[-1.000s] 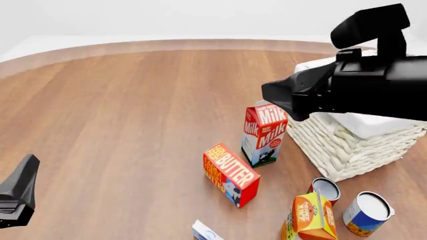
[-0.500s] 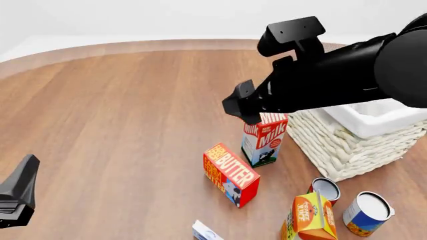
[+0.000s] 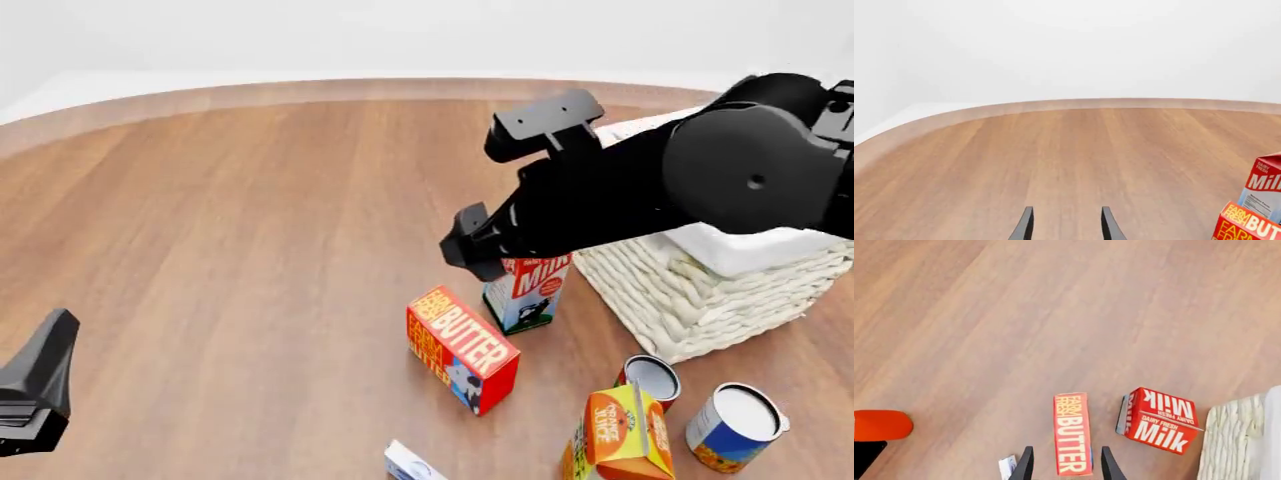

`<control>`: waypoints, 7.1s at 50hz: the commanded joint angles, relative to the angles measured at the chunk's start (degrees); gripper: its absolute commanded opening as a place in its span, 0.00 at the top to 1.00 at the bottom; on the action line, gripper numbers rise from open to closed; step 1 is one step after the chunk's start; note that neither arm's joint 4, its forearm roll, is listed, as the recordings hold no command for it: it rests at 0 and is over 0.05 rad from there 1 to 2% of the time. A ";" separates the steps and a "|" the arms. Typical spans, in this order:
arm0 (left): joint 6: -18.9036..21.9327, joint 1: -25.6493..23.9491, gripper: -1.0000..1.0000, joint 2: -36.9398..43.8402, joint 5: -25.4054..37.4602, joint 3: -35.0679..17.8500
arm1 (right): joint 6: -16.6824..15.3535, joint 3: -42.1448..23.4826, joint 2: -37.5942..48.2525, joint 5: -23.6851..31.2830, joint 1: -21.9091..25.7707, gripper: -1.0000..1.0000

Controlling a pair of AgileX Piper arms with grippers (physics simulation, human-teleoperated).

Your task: Pick up the cream cheese box and the butter, and put them in the basket.

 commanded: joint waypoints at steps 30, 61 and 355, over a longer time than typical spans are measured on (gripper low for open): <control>0.00 0.00 0.00 0.00 0.00 0.00 | 1.94 7.78 4.92 -7.53 -1.15 0.00; 0.00 0.00 0.00 0.00 0.00 0.00 | 8.01 14.97 11.09 -17.82 0.96 0.00; 0.00 0.00 0.00 0.00 0.00 0.00 | 16.70 -1.82 -31.45 11.99 -38.29 1.00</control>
